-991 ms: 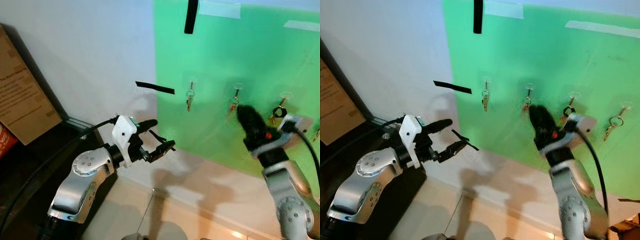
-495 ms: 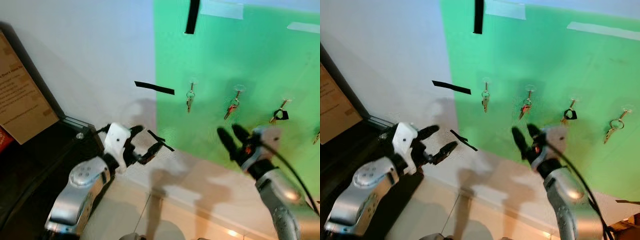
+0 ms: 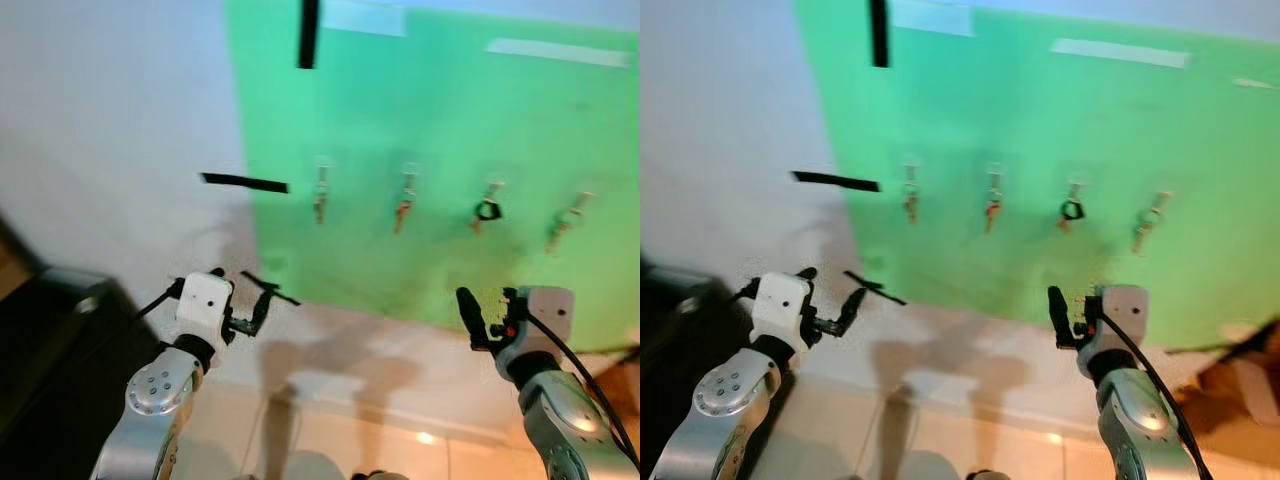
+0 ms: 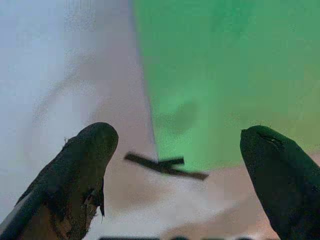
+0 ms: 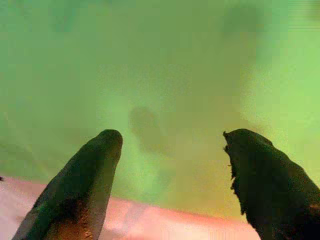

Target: Hang keys on a hook

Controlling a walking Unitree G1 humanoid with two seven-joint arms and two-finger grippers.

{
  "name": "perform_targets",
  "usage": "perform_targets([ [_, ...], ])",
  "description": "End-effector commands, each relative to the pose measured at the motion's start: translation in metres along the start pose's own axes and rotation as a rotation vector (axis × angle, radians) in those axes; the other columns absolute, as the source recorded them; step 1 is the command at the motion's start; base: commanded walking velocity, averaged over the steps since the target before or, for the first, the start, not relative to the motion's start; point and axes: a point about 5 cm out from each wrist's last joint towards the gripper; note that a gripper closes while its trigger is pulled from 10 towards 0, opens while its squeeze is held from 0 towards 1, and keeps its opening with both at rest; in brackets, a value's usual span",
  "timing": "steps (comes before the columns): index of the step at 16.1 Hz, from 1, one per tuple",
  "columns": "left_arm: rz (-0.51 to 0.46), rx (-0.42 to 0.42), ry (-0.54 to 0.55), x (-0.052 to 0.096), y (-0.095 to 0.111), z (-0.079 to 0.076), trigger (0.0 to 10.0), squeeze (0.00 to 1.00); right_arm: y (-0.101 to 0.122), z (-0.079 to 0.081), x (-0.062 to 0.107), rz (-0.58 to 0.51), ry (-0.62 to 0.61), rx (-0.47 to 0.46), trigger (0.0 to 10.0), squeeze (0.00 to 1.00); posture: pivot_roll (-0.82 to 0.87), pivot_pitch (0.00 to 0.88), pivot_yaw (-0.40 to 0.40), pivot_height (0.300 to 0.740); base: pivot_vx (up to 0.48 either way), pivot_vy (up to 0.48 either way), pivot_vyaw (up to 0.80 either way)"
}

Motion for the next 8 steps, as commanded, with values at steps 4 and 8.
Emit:
perform_targets([
  [4,-0.071,0.041,0.051,-0.001,0.008,-0.004,10.0,0.00,0.005,-0.004,0.007,-0.031,-0.056,0.025,10.0,1.00,-0.07,0.000,0.044,0.740,0.000,0.000,-0.80],
  [8,-0.081,0.097,0.023,-0.011,0.009,-0.003,10.0,0.00,0.010,-0.007,0.010,-0.047,-0.078,0.016,10.0,1.00,-0.11,0.000,0.074,0.740,0.000,0.000,-0.80],
])
Point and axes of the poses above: a point about 5 cm out from each wrist's last joint towards the gripper, its own x axis pointing back from the gripper into the wrist, its own y axis along the axis of the wrist's last joint, z = x × y, and after that the axes turned 4 degrees about x, right-handed
